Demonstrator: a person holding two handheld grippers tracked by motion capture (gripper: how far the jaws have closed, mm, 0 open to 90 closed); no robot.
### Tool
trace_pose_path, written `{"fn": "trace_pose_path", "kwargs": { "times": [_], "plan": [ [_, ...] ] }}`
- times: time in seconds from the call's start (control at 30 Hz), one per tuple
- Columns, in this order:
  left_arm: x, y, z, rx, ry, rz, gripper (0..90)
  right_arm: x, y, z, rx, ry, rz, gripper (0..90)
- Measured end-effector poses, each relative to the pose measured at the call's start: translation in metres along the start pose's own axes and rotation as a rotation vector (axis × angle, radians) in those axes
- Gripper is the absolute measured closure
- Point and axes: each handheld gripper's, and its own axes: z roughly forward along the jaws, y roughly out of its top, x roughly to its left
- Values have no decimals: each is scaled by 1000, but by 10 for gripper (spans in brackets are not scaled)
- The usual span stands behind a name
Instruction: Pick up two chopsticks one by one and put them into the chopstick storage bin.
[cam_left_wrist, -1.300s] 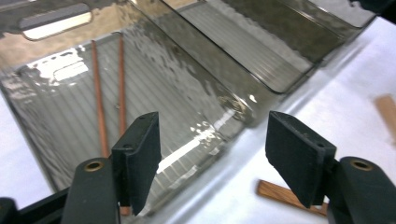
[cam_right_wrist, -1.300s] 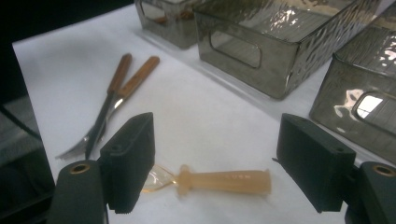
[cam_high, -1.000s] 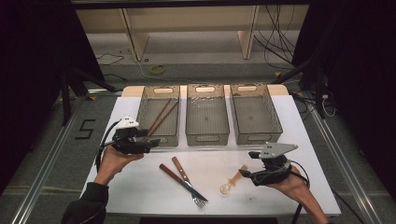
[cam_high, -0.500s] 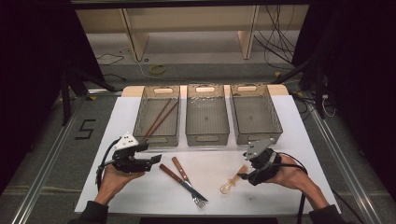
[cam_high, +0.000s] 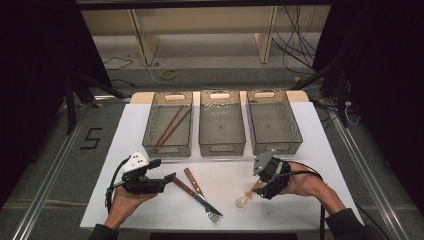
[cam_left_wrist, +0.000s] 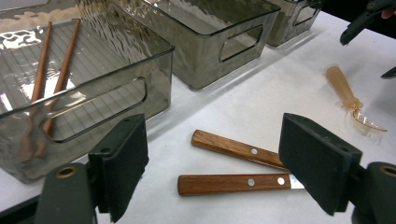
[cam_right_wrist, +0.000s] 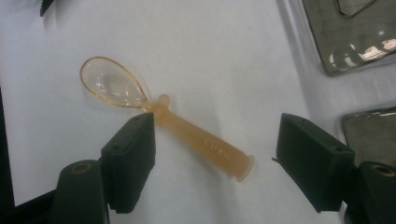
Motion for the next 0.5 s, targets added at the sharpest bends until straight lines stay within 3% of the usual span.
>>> {"fn": "trace_pose_path", "kwargs": {
  "times": [0.17,0.5],
  "plan": [
    [-5,-3,-1,-20,-10,8,219,-2,0,7,30,11,-18,301],
    [-7,-9,4,-2,-17,20,221,-6,1,20,85,31,-40,310]
  ]
}}
